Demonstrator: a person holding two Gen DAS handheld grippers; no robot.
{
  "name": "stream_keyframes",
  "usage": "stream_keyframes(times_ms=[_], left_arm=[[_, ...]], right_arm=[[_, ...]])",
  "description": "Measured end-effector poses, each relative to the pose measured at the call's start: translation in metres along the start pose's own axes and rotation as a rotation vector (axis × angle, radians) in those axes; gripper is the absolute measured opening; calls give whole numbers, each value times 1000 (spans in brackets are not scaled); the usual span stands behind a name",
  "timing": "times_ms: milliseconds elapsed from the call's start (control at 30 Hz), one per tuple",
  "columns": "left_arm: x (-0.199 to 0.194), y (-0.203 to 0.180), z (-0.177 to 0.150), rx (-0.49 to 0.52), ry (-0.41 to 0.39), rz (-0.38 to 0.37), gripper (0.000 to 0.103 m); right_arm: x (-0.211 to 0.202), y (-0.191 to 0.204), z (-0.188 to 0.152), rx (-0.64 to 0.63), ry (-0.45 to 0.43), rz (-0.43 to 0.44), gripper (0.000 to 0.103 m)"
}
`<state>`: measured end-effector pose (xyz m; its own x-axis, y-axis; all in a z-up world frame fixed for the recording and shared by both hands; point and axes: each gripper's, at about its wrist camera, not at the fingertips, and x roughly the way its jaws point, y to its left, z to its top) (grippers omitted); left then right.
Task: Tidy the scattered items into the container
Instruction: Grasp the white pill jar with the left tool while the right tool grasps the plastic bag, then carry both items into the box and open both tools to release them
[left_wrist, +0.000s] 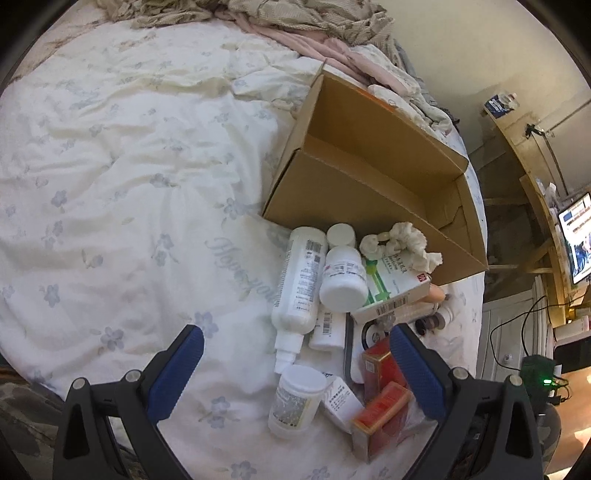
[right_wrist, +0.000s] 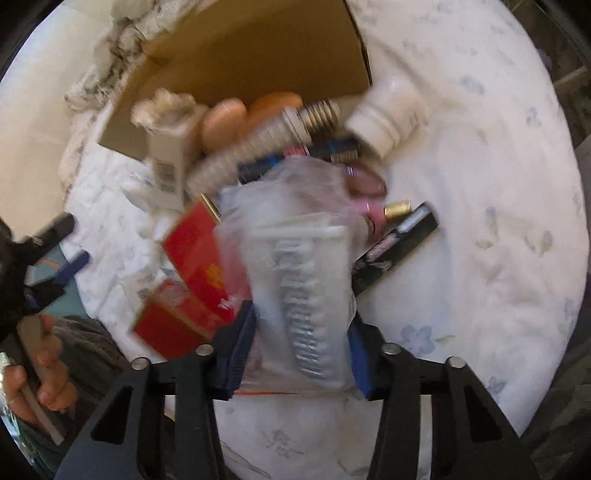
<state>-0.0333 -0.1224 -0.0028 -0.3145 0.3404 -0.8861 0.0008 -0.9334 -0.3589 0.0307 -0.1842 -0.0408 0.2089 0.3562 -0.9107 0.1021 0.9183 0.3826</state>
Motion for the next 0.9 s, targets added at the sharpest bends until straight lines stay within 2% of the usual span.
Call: stream_keyframes(times_ms=[33, 100, 167, 233, 400, 433, 467, 500, 600, 733, 900], left_arm=[[3, 3, -1, -13, 16, 0, 101], [19, 9, -7, -51, 108, -15, 101], [28, 11, -14, -68, 166, -27, 99], [31, 6, -22, -29, 187, 0, 86], [43, -2, -36, 28, 241, 29, 65], [47, -4, -37, 43, 254, 37, 54], [51, -4, -38, 49, 267, 43, 48], [53, -2, -38, 45, 273, 40, 36], [49, 1, -37, 32, 252, 30, 35], [33, -12, -35, 99, 185, 32, 35], [8, -20, -25, 124, 102, 9, 35]], right_arm=[[-8, 2, 1, 44, -39, 12, 25], [-16, 3, -3, 47, -80, 30, 21], [-29, 9, -4, 51, -103, 52, 20], [-42, 10, 5, 62, -121, 71, 20], [-53, 13, 2, 109, -212, 135, 19], [-59, 10, 3, 119, -225, 152, 19], [-63, 9, 5, 123, -233, 162, 19], [-63, 11, 4, 130, -242, 167, 19], [-66, 14, 9, 139, -262, 193, 19], [-64, 14, 23, 168, -282, 243, 19], [-93, 8, 49, 131, -331, 239, 19]])
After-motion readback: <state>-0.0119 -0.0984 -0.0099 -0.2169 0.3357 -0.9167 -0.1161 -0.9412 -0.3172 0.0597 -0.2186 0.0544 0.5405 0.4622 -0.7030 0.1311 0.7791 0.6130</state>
